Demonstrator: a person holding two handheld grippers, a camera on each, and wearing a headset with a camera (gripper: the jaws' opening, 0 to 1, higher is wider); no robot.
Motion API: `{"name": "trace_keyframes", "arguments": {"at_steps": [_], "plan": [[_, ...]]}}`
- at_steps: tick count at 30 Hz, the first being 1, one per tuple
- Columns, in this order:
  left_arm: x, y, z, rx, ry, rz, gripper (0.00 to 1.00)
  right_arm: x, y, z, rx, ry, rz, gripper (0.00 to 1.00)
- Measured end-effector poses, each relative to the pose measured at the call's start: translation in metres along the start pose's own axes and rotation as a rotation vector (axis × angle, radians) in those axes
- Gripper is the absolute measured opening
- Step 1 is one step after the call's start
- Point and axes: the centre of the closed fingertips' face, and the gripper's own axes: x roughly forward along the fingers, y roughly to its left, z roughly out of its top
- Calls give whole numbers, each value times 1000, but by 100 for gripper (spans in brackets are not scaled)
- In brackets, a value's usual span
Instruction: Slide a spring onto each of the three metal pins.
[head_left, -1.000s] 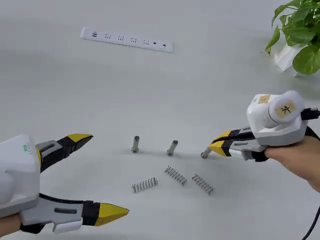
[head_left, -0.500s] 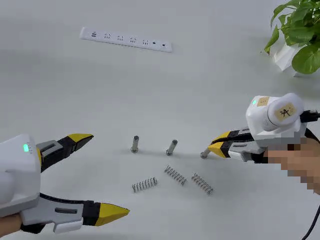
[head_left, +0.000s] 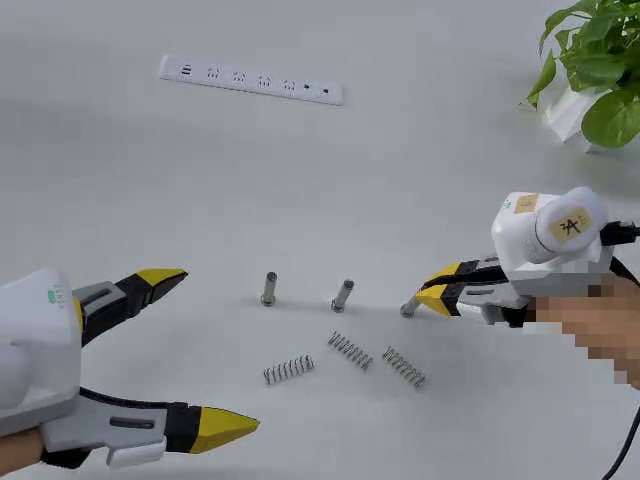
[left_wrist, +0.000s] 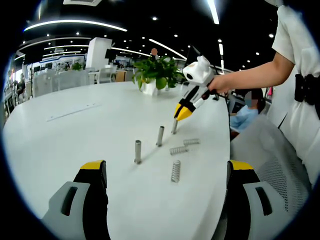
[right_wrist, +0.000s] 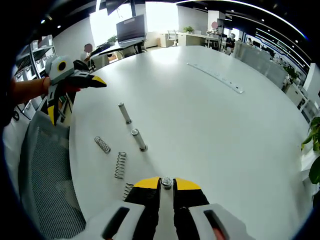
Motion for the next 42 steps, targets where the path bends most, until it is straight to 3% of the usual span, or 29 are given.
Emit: {"name": "trace_keyframes", "arguments": {"at_steps": [13,25,42], "plan": [[0,-2,3,11,3,-4,99,-5,1,4,8,-24,-2,12],[-3,-2,7,26,7,1,99,-20,8,4,33,-67,-5,26],[-11,-7,15,67,14,13,99,-55,19,-2,83,-187,-24,45]]}}
